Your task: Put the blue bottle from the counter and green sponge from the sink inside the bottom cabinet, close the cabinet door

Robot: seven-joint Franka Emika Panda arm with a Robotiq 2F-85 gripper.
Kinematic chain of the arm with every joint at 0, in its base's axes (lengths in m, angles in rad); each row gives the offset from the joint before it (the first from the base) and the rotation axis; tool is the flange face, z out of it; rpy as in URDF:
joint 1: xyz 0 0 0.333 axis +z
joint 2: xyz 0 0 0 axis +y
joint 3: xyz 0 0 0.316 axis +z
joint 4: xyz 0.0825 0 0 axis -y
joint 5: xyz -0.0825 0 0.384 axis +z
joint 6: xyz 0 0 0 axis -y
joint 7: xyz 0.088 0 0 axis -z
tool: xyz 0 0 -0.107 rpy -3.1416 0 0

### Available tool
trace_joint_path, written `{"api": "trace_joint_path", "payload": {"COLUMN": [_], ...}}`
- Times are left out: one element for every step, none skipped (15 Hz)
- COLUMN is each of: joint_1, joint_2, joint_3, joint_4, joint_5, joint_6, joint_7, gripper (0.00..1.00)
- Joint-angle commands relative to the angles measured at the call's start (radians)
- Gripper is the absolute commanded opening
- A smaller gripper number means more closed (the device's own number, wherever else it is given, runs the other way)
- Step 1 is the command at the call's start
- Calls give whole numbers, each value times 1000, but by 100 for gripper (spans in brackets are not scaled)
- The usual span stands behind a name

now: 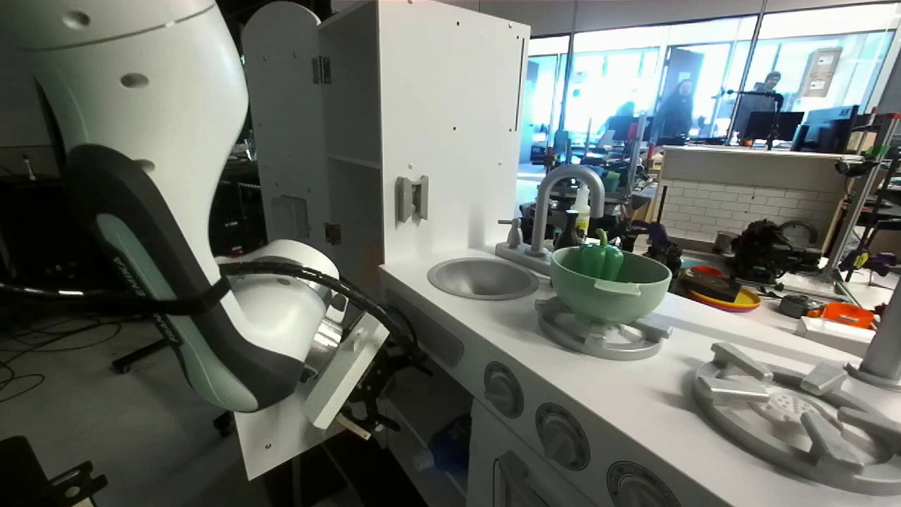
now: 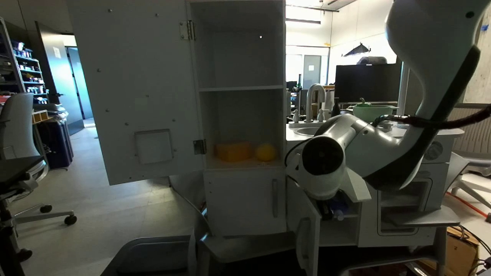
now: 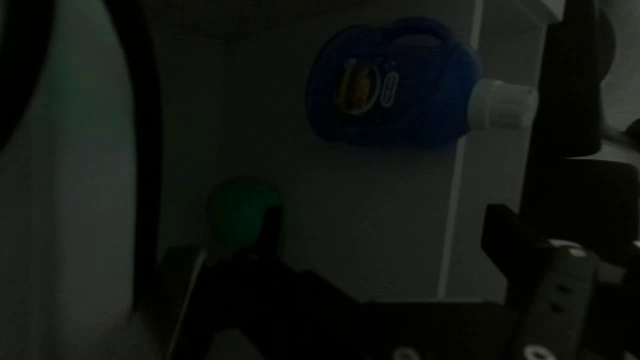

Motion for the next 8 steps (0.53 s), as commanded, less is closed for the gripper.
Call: {"api": "trace_joint_path", "payload": {"joint_1": [5,7,-6,5,9,-9,-19,-22], "joint_2": [-126,-153,-180,-211,-251,-318,-370,-420], "joint_3": [34,41,58,49,57,53,46,50], "joint_4": [-93,-116,-145,-173,-206,-266,-312,-351], "joint_5": [189,250,301,363,425,465,493,546], "joint_6": [39,38,25,29,14,32,42,34], "joint_7": [-270,-344,-418,-494,-571,-641,-694,-773], "gripper": [100,100,100,100,100,100,100,100]}}
